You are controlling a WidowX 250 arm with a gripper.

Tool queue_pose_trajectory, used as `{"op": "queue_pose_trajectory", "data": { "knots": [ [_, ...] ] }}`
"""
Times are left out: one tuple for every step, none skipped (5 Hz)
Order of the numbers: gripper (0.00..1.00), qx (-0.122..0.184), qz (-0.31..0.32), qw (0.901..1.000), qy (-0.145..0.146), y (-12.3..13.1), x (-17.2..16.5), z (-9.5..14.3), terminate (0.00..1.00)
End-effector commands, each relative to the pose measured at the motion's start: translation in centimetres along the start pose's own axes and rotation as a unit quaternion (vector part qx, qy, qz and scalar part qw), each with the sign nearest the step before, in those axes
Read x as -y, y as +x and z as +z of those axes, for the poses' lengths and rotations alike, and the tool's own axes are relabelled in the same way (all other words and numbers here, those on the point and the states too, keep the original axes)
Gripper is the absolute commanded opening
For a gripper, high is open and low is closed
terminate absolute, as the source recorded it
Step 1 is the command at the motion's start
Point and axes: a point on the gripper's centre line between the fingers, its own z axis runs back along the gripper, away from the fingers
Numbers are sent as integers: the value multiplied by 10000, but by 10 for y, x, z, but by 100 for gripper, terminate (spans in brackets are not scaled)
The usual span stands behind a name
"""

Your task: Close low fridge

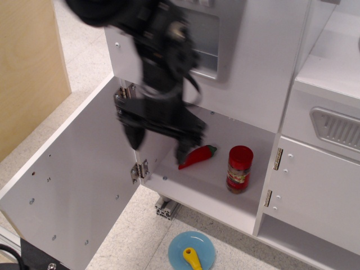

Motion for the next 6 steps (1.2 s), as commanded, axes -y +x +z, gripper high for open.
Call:
{"op": "queue_pose_trajectory", "data": {
  "knots": [
    [100, 499, -261, 9984, 85, 16, -76, 16, 0],
    [100, 435, -341, 9984, 153, 23, -103, 17, 0],
    [100, 397, -295, 9984, 259, 27, -116, 11, 0],
    [100, 301, -250, 9988, 289, 31, -119, 6, 0],
    [100, 218, -263, 9991, 256, 32, -119, -8, 0],
    [100, 189, -129, 9997, 118, 32, -114, -26, 0]
  ]
}}
